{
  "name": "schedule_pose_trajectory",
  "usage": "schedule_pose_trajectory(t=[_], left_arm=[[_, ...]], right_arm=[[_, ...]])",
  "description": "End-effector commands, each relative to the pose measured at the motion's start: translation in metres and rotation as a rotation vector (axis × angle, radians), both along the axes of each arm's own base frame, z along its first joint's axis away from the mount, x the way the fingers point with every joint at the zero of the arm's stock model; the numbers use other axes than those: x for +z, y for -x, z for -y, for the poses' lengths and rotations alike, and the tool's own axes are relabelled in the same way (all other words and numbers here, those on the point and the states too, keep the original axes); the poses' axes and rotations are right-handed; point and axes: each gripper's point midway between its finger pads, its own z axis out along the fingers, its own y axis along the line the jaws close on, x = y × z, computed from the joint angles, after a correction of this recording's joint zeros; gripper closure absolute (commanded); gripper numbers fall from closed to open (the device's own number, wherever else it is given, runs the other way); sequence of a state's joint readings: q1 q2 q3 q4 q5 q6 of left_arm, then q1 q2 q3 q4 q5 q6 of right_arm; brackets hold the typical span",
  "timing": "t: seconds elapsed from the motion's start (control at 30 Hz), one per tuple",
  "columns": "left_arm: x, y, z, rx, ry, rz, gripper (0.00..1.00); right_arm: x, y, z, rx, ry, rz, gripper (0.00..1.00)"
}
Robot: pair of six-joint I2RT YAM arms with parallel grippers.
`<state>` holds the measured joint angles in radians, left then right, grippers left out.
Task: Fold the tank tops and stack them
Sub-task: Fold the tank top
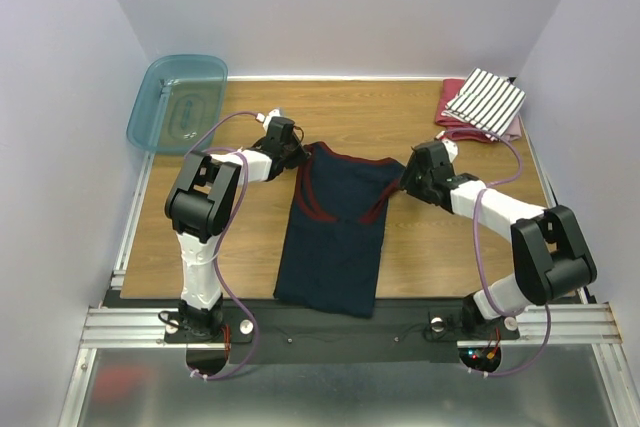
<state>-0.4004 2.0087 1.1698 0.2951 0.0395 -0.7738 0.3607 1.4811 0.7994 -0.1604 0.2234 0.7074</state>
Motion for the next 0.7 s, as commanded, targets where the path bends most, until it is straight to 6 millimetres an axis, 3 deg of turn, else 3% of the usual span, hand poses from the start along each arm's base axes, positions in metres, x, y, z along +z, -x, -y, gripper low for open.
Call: schedule_pose_trajectory(t=[0.0, 0.37, 0.5, 0.67], left_arm=[[0.027, -0.007, 0.0, -0.002, -0.02, 0.054, 0.98], [0.03, -0.011, 0.002, -0.003, -0.014, 0.06, 0.98], [0.031, -0.011, 0.002, -0.004, -0.015, 0.06, 0.98], [0.031, -0.01, 0.002, -0.004, -0.016, 0.057, 0.98]], right_arm=[[0.021, -0.019, 0.02, -0.081, 0.029, 0.091, 0.42], [0.008, -0.051, 0.029, -0.103, -0.007, 0.106, 0.43], [0.011, -0.065, 0.026, -0.103, -0.018, 0.135, 0.48], [0.01, -0.074, 0.026, -0.106, -0.008, 0.139, 0.63]])
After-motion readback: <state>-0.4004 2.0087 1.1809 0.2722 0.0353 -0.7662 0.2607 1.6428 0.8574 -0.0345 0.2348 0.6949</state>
